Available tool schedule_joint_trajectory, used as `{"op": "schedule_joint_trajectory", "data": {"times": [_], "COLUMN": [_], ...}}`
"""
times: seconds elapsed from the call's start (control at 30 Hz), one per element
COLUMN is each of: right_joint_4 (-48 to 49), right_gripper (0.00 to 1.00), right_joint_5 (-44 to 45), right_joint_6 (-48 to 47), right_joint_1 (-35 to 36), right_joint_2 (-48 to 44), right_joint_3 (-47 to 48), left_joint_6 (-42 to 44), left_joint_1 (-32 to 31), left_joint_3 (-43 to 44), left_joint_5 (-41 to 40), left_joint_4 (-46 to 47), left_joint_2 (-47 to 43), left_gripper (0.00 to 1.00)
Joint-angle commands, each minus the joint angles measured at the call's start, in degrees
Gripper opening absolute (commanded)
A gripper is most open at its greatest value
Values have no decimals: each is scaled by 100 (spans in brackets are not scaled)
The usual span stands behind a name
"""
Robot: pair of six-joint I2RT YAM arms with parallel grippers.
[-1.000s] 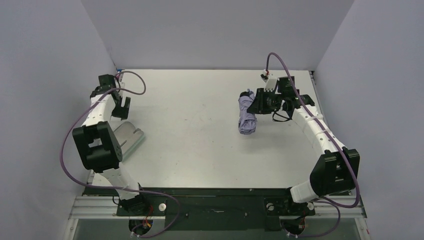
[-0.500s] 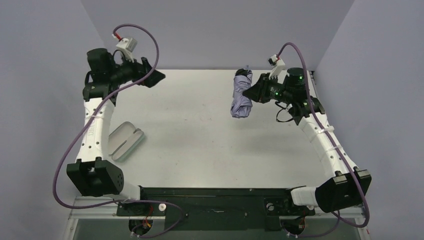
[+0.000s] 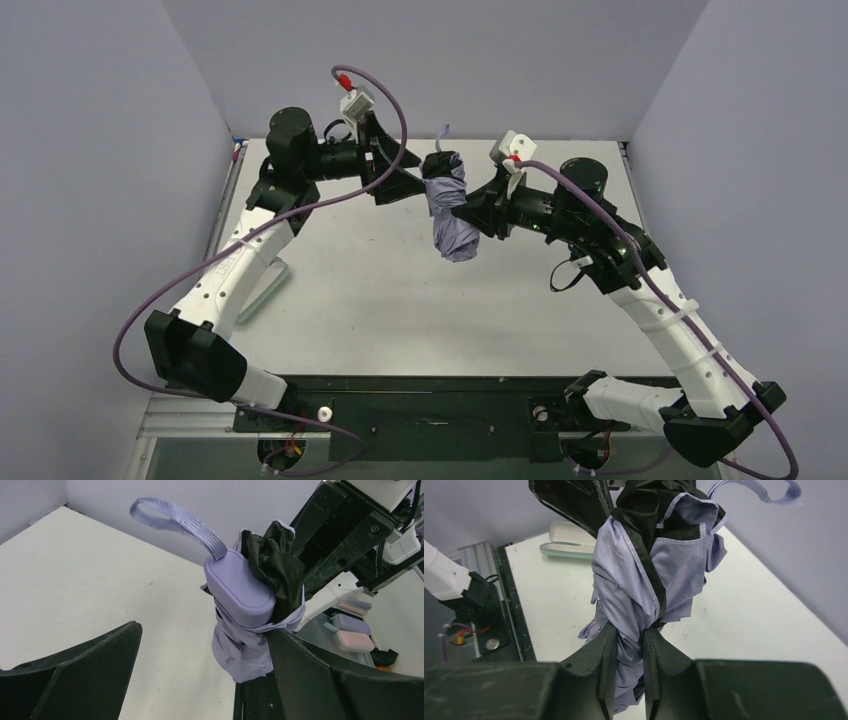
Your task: Open the umbrella
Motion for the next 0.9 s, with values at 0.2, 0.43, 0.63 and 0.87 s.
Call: {"op": "schedule_joint_trajectory", "data": {"times": [0.2, 0.43, 0.63, 0.87], "right_joint_4": [187, 356, 448, 382], "right_gripper": [0, 0, 0, 0], "right_joint_5": [1025, 1341, 1268, 1299], "right_joint_6": [-1509, -1478, -1422, -1770], "right_joint_1": [762, 730, 766, 979], "right_joint_2": [-324, -384, -336, -274], "right_joint_3": [184, 137, 107, 150], "left_joint_6": [-1069, -1208, -978, -1121], "left_joint_1": [-622, -617, -688, -749], "left_joint_3": [-743, -1115, -1284, -1158], "left_joint_5": [-18, 436, 567, 219], "left_joint_4": [2226, 2566, 2929, 2953], "left_joint_2": [-386, -679, -829, -713], "left_gripper": [97, 97, 97, 97]}}
